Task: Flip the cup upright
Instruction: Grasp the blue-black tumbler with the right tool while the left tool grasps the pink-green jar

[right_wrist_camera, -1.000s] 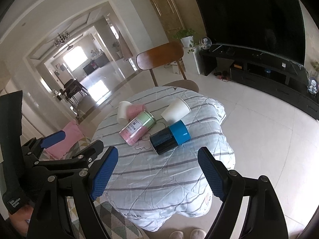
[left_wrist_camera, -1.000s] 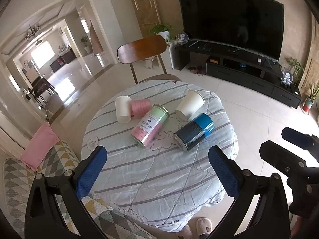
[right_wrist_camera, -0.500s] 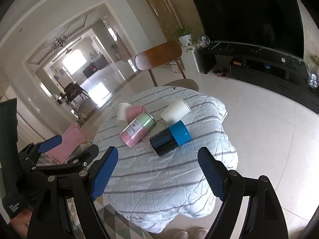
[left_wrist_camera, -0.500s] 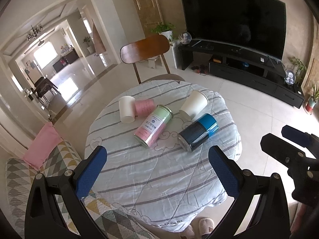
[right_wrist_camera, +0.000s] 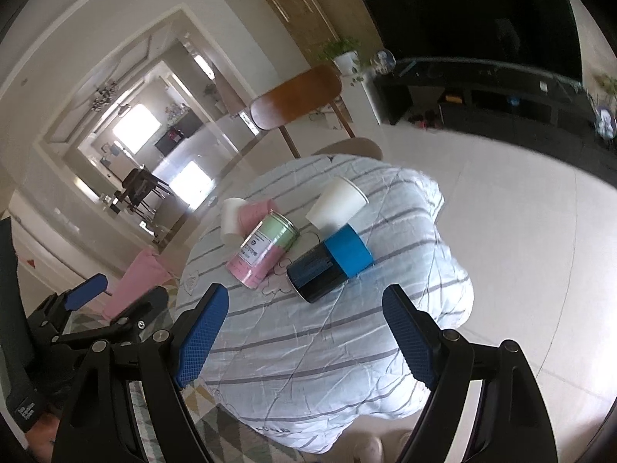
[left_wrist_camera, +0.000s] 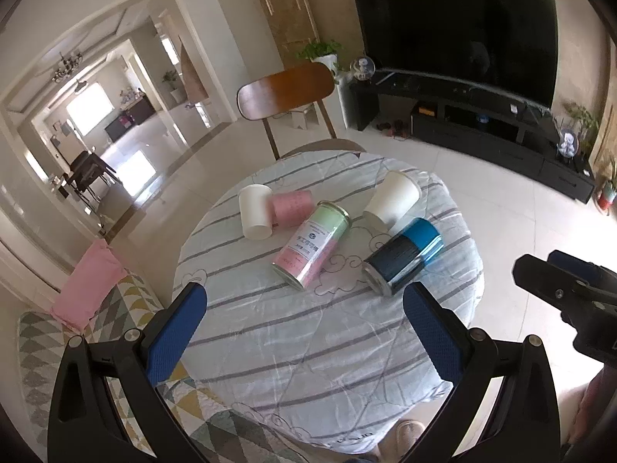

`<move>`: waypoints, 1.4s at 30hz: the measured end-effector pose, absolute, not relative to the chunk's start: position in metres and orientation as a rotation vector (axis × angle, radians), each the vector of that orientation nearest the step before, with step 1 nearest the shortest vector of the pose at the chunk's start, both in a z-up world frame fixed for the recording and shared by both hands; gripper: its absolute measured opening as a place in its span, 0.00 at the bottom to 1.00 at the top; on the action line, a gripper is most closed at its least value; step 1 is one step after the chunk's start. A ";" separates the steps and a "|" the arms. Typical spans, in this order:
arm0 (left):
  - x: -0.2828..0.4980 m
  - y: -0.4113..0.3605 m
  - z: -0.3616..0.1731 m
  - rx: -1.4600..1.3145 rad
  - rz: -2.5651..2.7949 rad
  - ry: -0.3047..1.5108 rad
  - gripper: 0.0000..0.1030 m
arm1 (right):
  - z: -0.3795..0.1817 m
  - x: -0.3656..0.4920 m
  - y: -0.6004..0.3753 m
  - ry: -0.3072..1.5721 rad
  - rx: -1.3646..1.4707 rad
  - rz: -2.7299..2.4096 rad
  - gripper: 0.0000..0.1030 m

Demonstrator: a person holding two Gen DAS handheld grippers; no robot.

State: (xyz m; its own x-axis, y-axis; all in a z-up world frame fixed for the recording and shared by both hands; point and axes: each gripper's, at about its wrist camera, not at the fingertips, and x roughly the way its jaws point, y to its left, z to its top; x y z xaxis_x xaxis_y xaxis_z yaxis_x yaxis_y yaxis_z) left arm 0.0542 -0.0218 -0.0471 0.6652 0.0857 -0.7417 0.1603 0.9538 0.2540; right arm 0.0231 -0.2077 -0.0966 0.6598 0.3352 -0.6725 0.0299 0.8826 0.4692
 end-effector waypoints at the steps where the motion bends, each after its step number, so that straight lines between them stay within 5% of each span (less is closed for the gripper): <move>1: 0.059 -0.020 -0.049 0.317 -0.051 0.851 1.00 | -0.100 0.026 -0.207 0.847 0.485 0.170 0.81; 24: 0.247 -0.018 -0.186 0.627 -0.311 1.252 1.00 | -0.230 0.128 -0.190 1.019 1.192 -0.219 0.81; 42: 0.280 -0.039 -0.248 0.599 -0.380 1.409 0.95 | -0.290 0.173 -0.190 1.100 1.285 -0.268 0.80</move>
State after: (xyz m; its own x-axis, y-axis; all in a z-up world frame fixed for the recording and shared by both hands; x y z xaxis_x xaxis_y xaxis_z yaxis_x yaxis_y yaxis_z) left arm 0.2797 -0.0387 -0.2483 0.1385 0.1008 -0.9852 0.5821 0.7965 0.1633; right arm 0.1726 -0.1902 -0.2898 0.5012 0.3952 -0.7698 0.7050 0.3294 0.6281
